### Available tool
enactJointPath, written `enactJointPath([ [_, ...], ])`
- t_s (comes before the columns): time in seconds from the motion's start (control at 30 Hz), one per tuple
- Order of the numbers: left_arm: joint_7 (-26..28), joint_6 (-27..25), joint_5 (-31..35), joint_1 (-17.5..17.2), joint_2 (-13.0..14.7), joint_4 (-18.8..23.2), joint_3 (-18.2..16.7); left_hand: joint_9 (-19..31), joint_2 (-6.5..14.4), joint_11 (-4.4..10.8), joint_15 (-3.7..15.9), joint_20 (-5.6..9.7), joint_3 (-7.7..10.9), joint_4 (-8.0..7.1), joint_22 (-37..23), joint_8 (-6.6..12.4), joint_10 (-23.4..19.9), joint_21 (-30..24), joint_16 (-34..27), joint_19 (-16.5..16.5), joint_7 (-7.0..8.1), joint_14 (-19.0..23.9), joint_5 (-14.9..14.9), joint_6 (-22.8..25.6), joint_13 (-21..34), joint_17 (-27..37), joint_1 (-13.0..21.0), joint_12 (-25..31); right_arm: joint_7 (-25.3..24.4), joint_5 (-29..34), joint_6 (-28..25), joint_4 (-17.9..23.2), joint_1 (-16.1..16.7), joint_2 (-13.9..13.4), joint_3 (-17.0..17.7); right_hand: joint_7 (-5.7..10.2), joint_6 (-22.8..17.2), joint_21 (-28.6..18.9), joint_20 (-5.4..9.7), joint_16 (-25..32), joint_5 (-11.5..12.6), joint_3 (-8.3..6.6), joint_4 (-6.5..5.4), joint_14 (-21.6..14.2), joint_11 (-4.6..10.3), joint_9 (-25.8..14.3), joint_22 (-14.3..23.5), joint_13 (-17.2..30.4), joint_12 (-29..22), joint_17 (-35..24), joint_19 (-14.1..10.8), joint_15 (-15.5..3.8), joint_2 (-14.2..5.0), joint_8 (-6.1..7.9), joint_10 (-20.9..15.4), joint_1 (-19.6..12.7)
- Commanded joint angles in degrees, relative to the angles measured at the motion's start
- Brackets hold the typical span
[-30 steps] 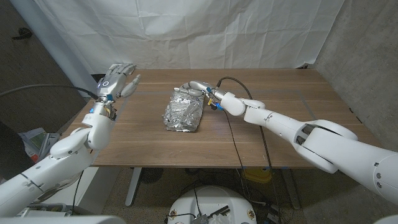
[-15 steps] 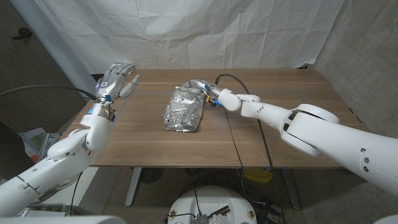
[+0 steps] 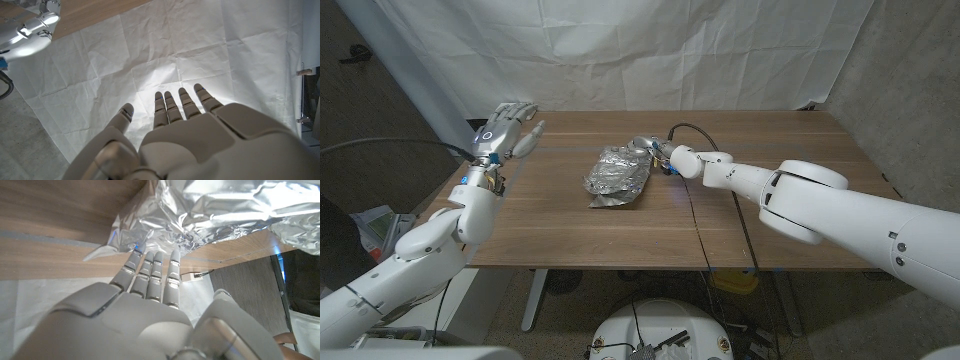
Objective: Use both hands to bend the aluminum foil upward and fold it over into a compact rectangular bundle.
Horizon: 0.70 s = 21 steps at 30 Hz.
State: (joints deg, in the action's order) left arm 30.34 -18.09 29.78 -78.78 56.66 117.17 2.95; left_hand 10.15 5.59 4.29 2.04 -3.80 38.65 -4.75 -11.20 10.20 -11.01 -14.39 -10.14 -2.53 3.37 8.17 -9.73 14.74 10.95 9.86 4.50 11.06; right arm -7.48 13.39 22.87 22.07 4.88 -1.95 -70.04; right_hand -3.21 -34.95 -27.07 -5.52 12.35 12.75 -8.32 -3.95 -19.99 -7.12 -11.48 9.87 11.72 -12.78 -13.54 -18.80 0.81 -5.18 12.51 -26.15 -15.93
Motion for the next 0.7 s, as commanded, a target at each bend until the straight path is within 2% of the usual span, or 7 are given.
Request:
enactJointPath([
  [0.03,-0.85,-0.66,0.75,0.51,-0.27,0.5,0.34,0.0,0.26,0.25,1.32,-0.23,0.18,-0.24,-0.16,0.3,0.14,0.19,-0.32,0.4,0.13,-0.13,-0.25,0.25,0.07,0.21,-0.42,0.55,1.19,-3.43,-2.7,-0.96,-0.31,0.17,-2.93,-0.13,-0.44,0.39,0.21,0.45,0.61,0.05,0.29,-0.47,0.02,0.05,0.09,0.16,-0.26,0.06,-0.27,0.12,0.23,0.35,-0.68,0.36],
  [0.27,-0.84,-0.63,0.92,0.8,-0.4,0.42,0.54,0.0,0.26,0.22,1.28,-0.27,0.16,-0.32,-0.16,0.26,0.32,0.23,-0.3,0.42,0.18,-0.21,-0.27,0.15,0.06,0.2,-0.57,0.49,-0.3,-3.35,0.82,-0.76,-0.18,-0.71,-2.69,-0.08,-0.26,0.62,0.3,0.41,0.74,0.02,0.36,-0.52,0.16,0.06,0.09,0.16,-0.18,0.18,-0.19,0.05,0.26,0.22,-0.67,0.37],
  [0.7,-1.07,0.48,0.59,2.26,-0.31,-0.53,1.55,0.0,0.29,0.29,1.32,-0.33,0.15,-0.41,-0.15,0.26,0.33,0.32,-0.29,0.57,0.23,-0.28,-0.3,0.08,0.06,0.19,-0.73,0.52,-4.25,-2.52,12.86,0.95,0.89,-3.58,0.82,0.22,0.19,1.04,0.19,0.23,0.96,-0.15,0.63,-0.34,0.37,0.07,0.09,0.15,0.0,0.42,-0.09,0.04,0.26,-0.04,-0.57,0.17],
])
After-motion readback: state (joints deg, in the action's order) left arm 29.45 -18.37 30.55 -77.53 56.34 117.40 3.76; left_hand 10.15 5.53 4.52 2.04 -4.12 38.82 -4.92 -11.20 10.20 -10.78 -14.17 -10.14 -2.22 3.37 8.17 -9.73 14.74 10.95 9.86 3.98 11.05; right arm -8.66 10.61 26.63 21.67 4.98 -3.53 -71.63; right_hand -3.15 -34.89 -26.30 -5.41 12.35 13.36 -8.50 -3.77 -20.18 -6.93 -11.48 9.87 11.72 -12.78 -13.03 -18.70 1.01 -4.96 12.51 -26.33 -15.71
